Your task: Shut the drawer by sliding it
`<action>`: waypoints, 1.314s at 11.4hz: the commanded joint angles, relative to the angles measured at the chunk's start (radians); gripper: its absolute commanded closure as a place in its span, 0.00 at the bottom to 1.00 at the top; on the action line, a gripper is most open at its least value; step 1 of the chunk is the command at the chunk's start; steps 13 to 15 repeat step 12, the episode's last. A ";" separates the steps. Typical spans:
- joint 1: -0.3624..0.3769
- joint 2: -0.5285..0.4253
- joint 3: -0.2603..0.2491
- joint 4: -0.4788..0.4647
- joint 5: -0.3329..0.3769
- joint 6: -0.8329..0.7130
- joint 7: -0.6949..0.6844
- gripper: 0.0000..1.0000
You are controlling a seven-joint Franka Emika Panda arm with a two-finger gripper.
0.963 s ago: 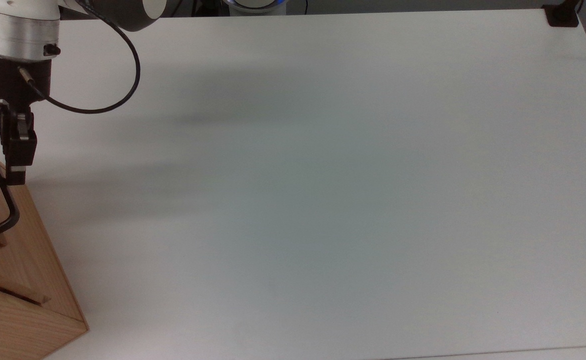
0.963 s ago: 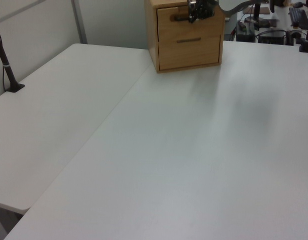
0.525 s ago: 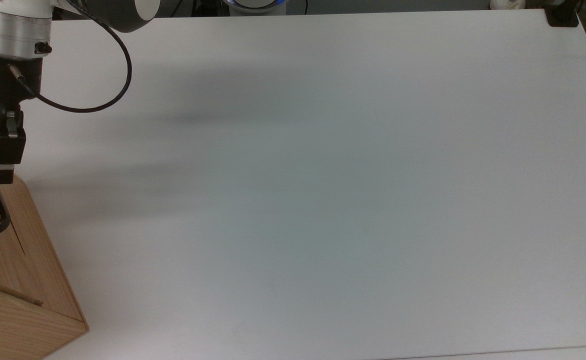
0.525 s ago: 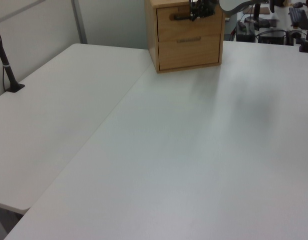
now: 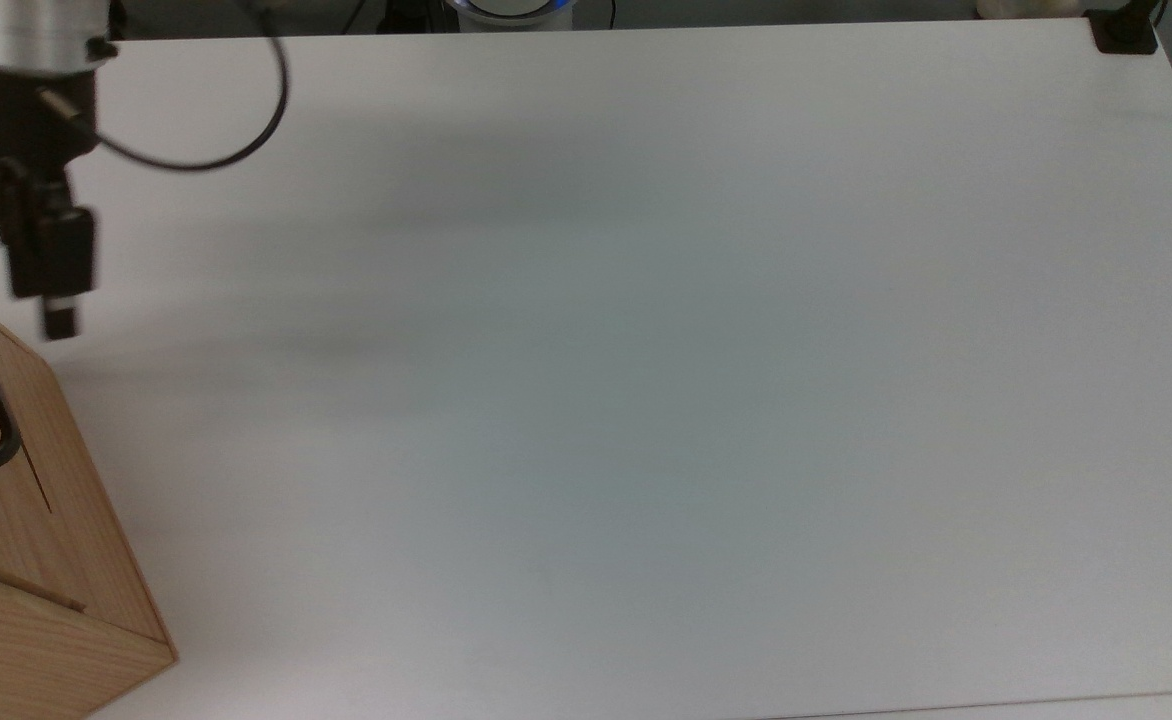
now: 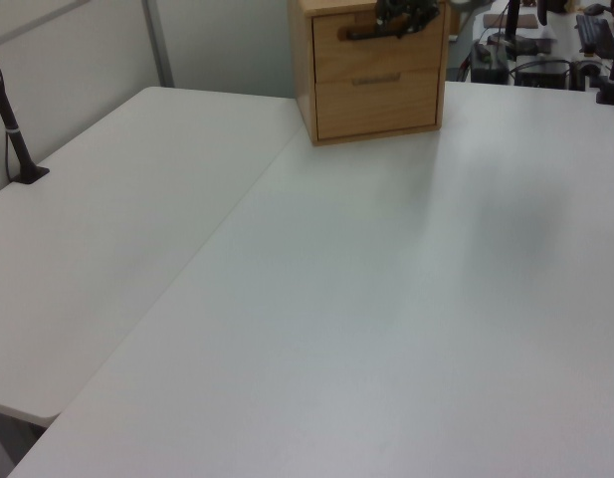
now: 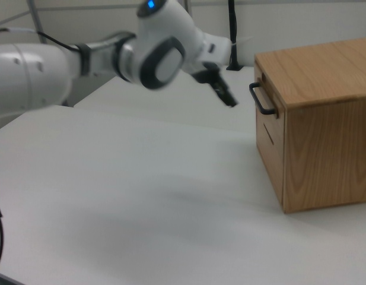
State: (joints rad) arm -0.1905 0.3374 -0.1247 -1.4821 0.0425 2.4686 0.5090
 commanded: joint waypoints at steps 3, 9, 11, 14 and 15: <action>0.182 -0.248 0.000 -0.105 -0.009 -0.676 -0.372 0.00; 0.247 -0.313 0.016 -0.110 -0.012 -0.893 -0.635 0.00; 0.244 -0.310 0.016 -0.109 -0.012 -0.896 -0.636 0.00; 0.243 -0.310 0.016 -0.109 -0.012 -0.896 -0.636 0.00; 0.243 -0.310 0.016 -0.109 -0.012 -0.896 -0.636 0.00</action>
